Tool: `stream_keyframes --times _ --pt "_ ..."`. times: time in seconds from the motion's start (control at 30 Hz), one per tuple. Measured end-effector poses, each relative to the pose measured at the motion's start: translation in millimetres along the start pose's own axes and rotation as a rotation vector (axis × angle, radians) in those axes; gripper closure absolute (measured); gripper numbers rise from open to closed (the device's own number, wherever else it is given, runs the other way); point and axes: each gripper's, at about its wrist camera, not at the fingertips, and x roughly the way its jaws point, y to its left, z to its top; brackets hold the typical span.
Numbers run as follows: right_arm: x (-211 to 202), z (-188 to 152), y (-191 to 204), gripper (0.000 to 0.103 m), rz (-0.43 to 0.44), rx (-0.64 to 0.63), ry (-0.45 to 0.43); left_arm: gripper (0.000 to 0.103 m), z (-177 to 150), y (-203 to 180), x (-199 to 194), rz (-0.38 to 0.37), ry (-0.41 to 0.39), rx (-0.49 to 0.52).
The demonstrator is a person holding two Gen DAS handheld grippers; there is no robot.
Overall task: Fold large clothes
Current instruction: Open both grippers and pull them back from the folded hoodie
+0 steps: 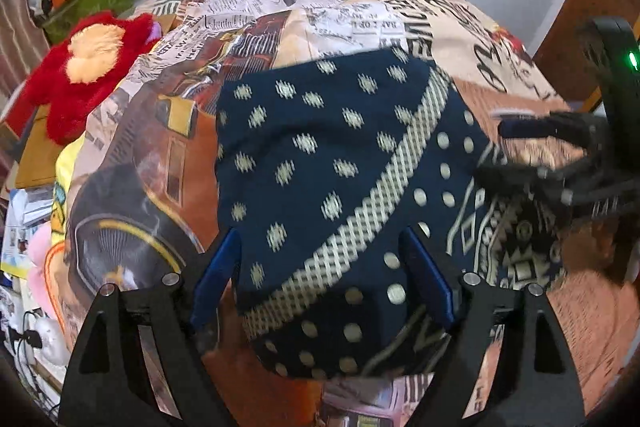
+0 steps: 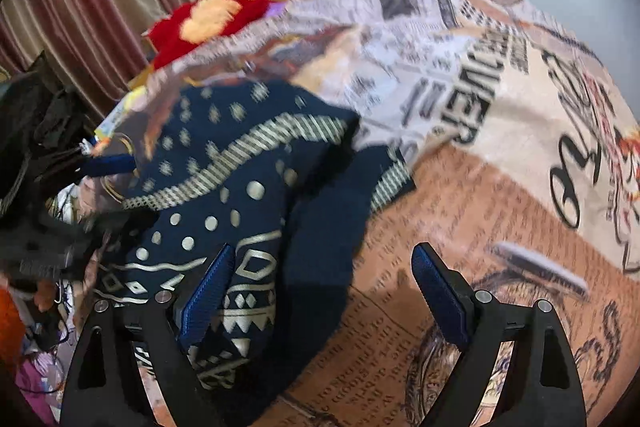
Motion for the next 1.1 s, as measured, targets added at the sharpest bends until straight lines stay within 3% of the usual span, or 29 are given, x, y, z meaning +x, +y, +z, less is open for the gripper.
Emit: stream_keyframes --times 0.27,0.4,0.63,0.83,1.1 --pt "-16.8 -19.6 -7.6 0.014 -0.011 0.002 0.014 0.014 -41.6 -7.3 -11.2 0.028 0.024 0.043" --pt "-31.7 -30.4 -10.7 0.014 -0.032 0.012 0.008 0.014 -50.8 4.2 -22.2 0.001 0.028 -0.055" --pt "-85.1 -45.5 -6.7 0.014 -0.037 0.063 -0.11 0.014 -67.4 -11.1 -57.0 0.127 -0.018 -0.001" --pt "-143.6 -50.7 20.9 0.014 -0.017 0.047 -0.26 0.014 -57.7 -17.3 -115.9 0.159 -0.153 -0.003" --pt "-230.9 -63.0 69.8 0.014 -0.007 -0.015 -0.488 0.014 -31.7 -29.8 -221.5 0.132 -0.441 -0.065"
